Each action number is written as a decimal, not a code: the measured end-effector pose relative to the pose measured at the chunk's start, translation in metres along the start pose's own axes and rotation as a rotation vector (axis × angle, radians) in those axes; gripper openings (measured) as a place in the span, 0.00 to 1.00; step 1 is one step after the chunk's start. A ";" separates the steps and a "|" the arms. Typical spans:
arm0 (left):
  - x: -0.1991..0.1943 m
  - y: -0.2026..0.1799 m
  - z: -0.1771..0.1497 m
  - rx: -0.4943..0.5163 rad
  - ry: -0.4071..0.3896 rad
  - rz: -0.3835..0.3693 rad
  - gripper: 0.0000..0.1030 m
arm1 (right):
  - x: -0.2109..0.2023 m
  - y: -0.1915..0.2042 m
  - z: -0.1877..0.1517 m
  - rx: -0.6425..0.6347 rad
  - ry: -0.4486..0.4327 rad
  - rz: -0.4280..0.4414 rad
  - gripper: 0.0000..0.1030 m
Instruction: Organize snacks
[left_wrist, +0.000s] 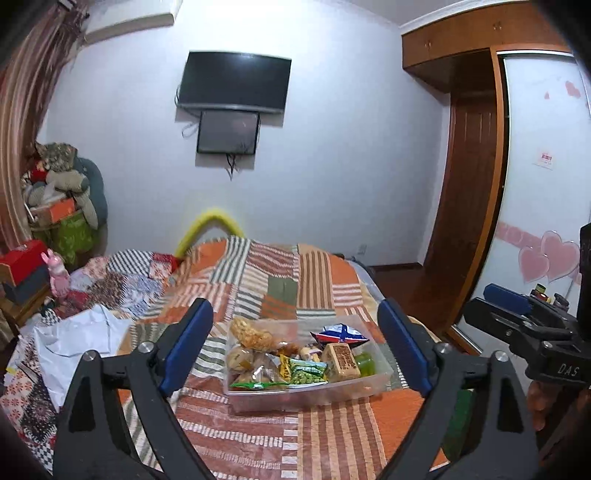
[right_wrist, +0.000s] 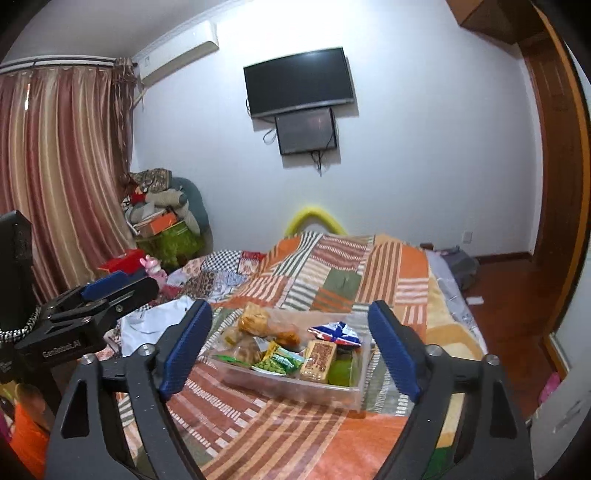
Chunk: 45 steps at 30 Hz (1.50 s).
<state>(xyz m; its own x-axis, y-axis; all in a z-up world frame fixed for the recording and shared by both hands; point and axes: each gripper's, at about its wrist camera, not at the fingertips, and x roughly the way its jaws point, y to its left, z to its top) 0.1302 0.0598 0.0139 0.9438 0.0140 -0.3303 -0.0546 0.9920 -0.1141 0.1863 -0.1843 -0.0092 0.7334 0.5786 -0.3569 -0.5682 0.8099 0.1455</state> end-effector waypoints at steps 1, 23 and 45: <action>-0.005 -0.001 0.000 0.005 -0.005 0.003 0.94 | -0.002 0.002 0.000 -0.003 -0.003 -0.002 0.86; -0.040 -0.011 -0.010 0.036 -0.046 0.035 0.99 | -0.015 0.013 -0.011 -0.020 -0.042 -0.081 1.00; -0.028 -0.004 -0.011 0.014 -0.032 0.030 1.00 | -0.014 0.012 -0.013 -0.007 -0.030 -0.071 1.00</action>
<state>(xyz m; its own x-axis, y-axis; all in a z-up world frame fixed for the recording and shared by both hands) 0.1002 0.0542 0.0136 0.9516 0.0472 -0.3036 -0.0784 0.9927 -0.0915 0.1650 -0.1841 -0.0143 0.7825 0.5229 -0.3380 -0.5172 0.8482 0.1146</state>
